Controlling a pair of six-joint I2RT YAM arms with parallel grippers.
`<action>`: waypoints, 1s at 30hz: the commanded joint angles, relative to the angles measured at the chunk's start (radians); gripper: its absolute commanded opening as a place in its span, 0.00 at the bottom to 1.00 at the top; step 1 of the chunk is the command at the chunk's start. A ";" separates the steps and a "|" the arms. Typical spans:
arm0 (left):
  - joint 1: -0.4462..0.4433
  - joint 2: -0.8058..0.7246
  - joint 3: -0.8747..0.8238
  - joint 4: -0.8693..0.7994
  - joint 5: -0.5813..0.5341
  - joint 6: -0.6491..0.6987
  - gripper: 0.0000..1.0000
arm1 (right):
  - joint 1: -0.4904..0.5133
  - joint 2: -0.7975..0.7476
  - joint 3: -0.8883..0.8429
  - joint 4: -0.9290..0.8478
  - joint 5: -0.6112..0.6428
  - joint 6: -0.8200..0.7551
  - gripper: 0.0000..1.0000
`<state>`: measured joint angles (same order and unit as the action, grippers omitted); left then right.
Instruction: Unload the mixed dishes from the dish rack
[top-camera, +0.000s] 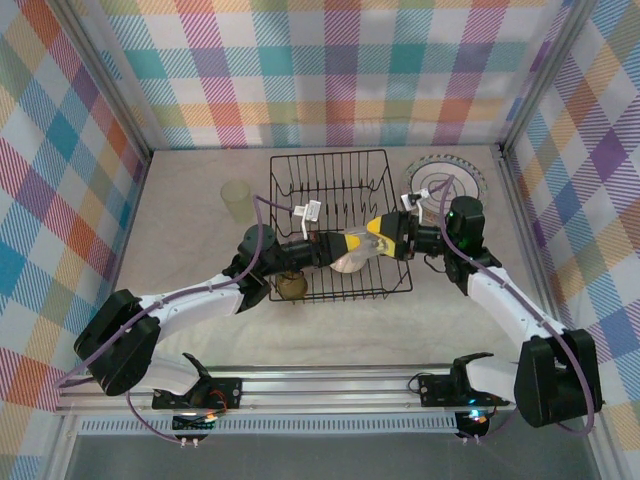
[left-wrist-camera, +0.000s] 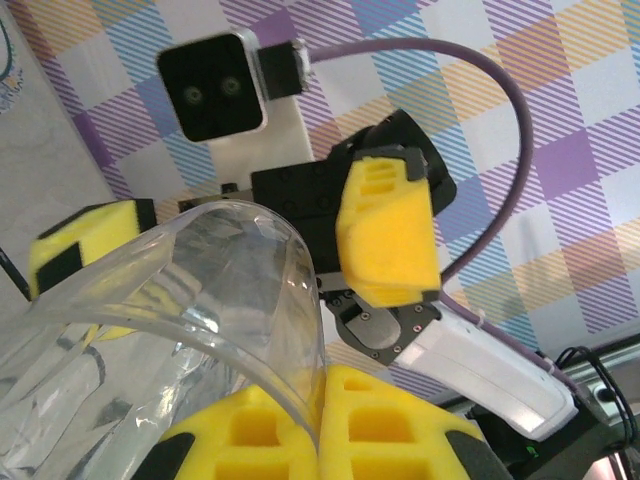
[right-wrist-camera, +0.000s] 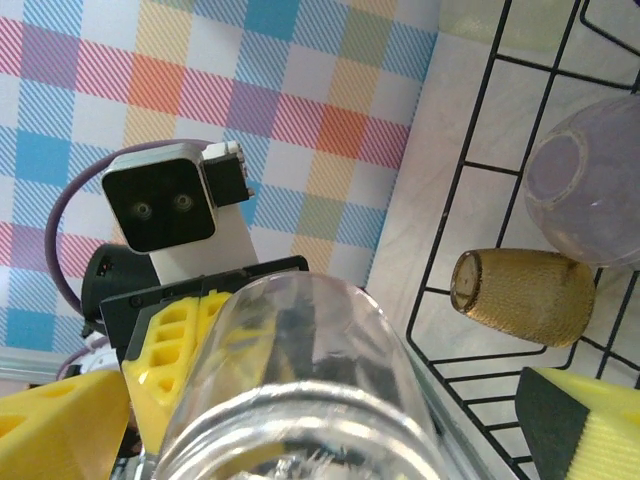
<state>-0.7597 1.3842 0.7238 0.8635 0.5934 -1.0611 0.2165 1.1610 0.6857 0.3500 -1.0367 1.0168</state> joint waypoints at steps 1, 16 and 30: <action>-0.008 -0.055 0.017 -0.044 -0.039 0.070 0.00 | 0.007 -0.087 0.000 -0.056 0.061 -0.110 0.99; -0.003 -0.355 0.437 -1.432 -0.658 0.673 0.00 | 0.059 -0.239 -0.012 -0.299 0.254 -0.347 0.99; 0.183 -0.163 0.714 -1.885 -0.992 1.025 0.00 | 0.188 -0.173 0.003 -0.320 0.299 -0.444 0.99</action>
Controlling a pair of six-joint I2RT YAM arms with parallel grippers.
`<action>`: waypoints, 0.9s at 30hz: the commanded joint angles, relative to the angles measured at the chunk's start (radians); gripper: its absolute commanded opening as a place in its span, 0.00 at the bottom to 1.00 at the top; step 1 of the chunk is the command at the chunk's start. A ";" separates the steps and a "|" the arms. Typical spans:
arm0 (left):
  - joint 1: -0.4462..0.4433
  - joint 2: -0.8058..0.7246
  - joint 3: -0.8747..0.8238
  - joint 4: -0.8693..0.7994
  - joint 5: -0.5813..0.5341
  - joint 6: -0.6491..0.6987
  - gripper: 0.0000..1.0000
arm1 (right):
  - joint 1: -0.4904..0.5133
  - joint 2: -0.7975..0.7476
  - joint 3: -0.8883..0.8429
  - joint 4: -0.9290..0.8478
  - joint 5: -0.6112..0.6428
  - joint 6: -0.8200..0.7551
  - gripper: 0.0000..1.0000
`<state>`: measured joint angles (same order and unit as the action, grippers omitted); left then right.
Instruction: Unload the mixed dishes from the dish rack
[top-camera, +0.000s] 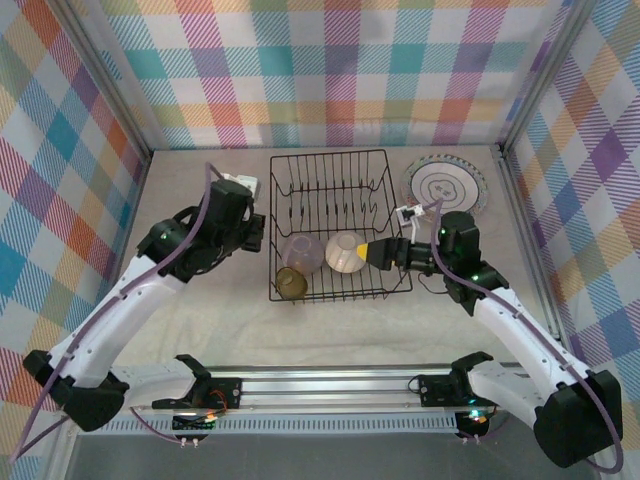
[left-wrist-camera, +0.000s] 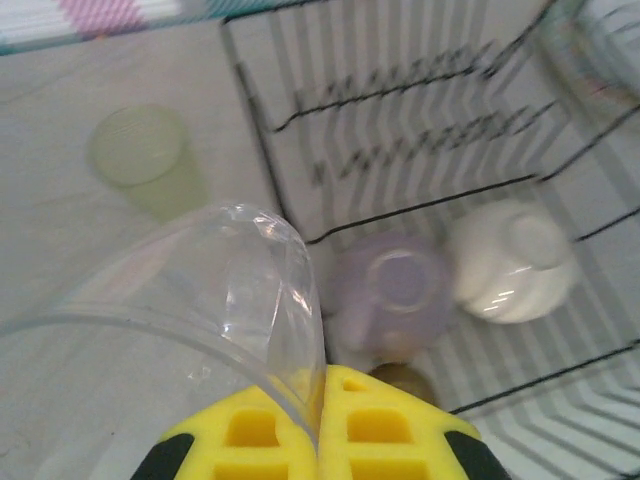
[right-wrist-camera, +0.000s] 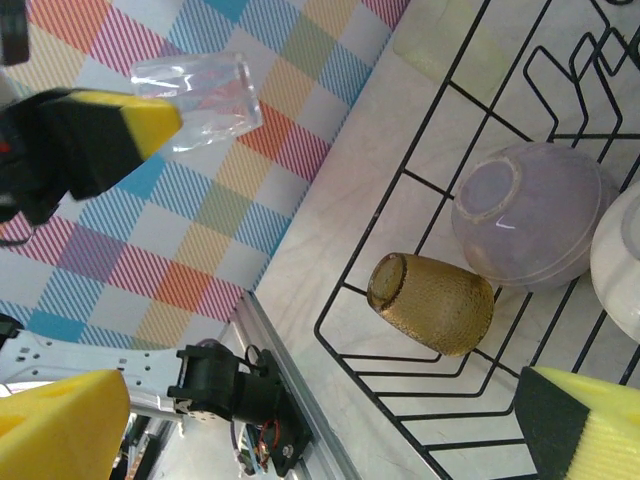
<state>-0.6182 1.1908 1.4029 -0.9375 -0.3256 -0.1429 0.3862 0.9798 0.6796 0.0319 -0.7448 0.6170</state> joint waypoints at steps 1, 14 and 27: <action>0.070 0.052 0.040 -0.081 -0.068 0.125 0.00 | 0.025 0.012 0.009 0.001 0.007 -0.046 0.99; 0.343 0.415 0.235 -0.126 -0.029 0.235 0.00 | 0.106 0.043 0.027 -0.100 0.081 -0.121 0.99; 0.503 0.714 0.430 -0.105 0.051 0.218 0.00 | 0.183 0.101 0.041 -0.184 0.151 -0.158 0.99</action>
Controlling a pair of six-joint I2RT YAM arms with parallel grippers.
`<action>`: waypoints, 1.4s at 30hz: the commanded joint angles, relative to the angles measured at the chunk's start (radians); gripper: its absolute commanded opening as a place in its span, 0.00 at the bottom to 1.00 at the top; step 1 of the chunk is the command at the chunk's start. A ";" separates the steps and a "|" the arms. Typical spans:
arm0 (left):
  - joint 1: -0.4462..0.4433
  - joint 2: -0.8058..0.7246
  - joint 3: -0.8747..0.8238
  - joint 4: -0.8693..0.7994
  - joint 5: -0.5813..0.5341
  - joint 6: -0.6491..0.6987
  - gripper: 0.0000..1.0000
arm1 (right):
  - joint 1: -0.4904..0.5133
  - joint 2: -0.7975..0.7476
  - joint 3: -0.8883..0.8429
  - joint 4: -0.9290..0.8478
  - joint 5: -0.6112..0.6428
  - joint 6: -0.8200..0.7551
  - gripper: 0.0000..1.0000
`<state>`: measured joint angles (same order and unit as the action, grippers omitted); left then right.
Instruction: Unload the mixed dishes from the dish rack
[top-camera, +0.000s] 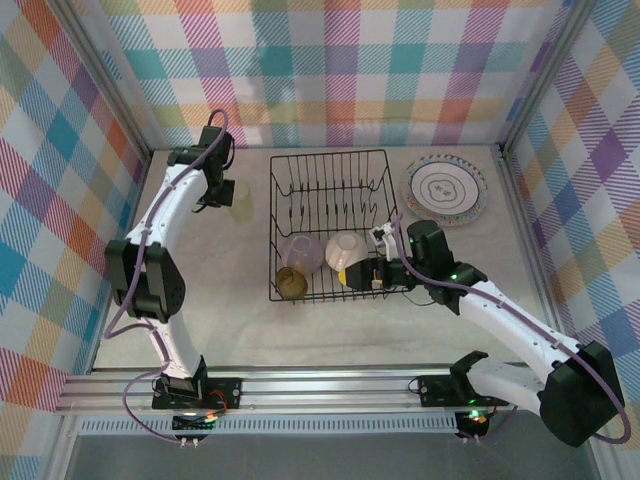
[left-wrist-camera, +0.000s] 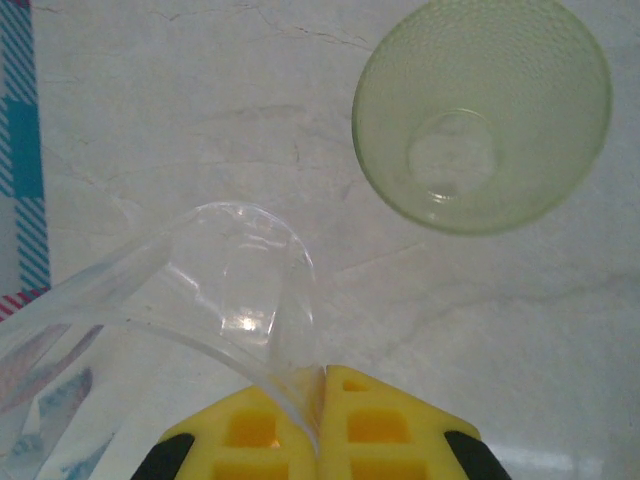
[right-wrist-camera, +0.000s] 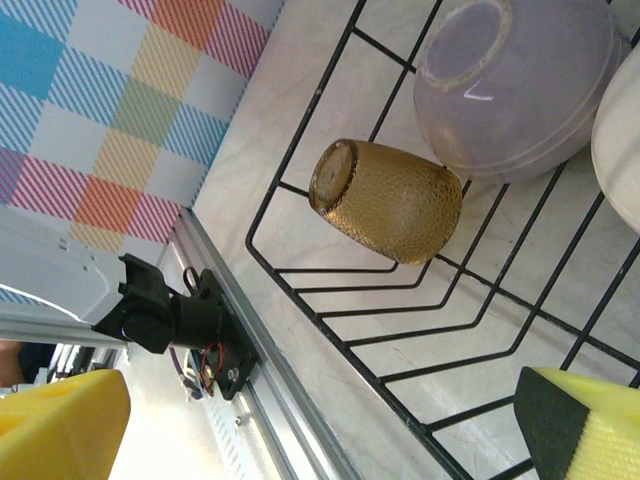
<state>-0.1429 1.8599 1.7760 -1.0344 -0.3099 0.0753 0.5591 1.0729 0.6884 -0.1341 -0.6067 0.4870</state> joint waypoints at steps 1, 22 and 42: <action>0.036 0.078 0.084 -0.017 0.031 0.000 0.00 | 0.013 0.010 0.033 -0.020 0.013 -0.030 0.99; 0.143 0.411 0.366 -0.057 0.194 -0.033 0.00 | 0.110 0.076 0.089 -0.090 0.087 -0.065 0.99; 0.143 0.467 0.400 -0.073 0.240 -0.061 0.08 | 0.127 0.092 0.092 -0.092 0.098 -0.072 0.99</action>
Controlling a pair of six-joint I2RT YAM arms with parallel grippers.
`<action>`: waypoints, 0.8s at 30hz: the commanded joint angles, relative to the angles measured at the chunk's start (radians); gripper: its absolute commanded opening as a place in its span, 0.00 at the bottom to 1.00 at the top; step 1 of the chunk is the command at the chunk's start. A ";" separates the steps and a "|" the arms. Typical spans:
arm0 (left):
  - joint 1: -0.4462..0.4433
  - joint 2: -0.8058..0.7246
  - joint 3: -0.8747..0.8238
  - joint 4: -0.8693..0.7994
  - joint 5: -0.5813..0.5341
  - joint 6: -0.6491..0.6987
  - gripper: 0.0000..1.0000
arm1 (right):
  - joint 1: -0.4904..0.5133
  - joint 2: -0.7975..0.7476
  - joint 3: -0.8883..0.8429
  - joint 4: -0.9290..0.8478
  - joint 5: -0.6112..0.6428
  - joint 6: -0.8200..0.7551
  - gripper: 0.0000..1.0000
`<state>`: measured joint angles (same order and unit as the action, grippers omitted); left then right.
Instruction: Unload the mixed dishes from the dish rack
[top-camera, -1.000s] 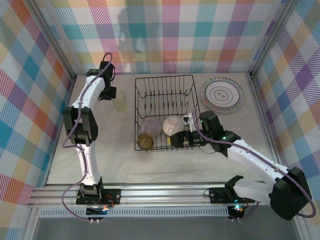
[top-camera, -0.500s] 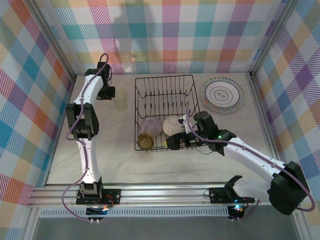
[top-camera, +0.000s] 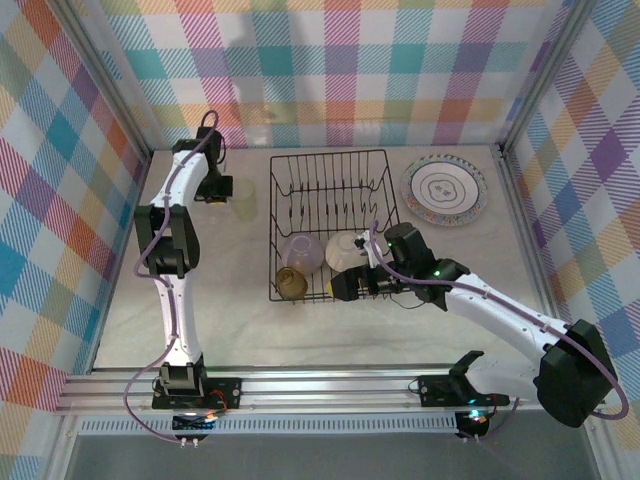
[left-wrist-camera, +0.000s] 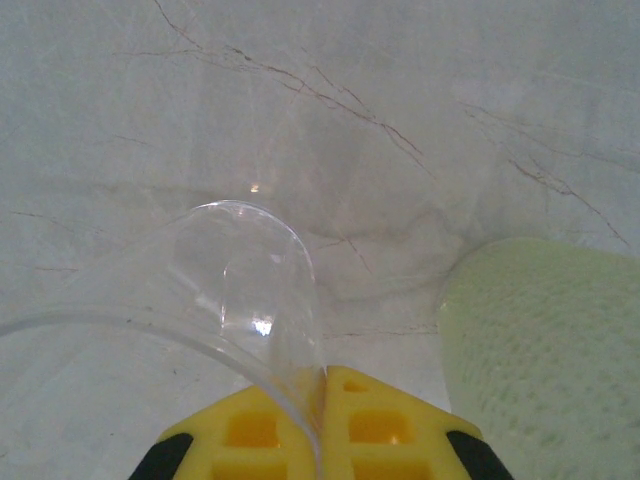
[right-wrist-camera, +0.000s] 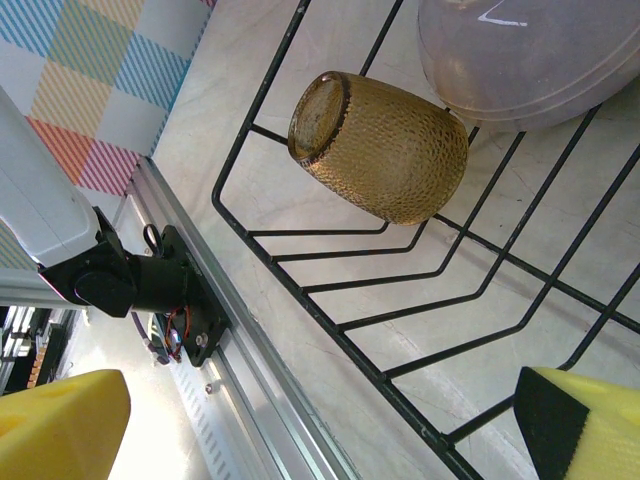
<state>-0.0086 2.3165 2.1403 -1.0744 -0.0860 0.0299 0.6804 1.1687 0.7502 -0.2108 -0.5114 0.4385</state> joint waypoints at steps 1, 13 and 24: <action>0.009 0.010 0.038 -0.034 0.017 -0.017 0.10 | 0.007 -0.004 0.029 -0.014 0.003 -0.024 0.99; 0.009 -0.021 0.050 -0.058 -0.010 -0.027 0.29 | 0.008 -0.007 0.026 -0.016 0.007 -0.020 0.99; 0.012 -0.139 0.042 -0.086 -0.083 -0.043 0.62 | 0.014 -0.001 0.044 -0.028 0.025 -0.023 0.99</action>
<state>-0.0082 2.2787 2.1643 -1.1187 -0.1257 -0.0040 0.6849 1.1683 0.7582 -0.2245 -0.4961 0.4320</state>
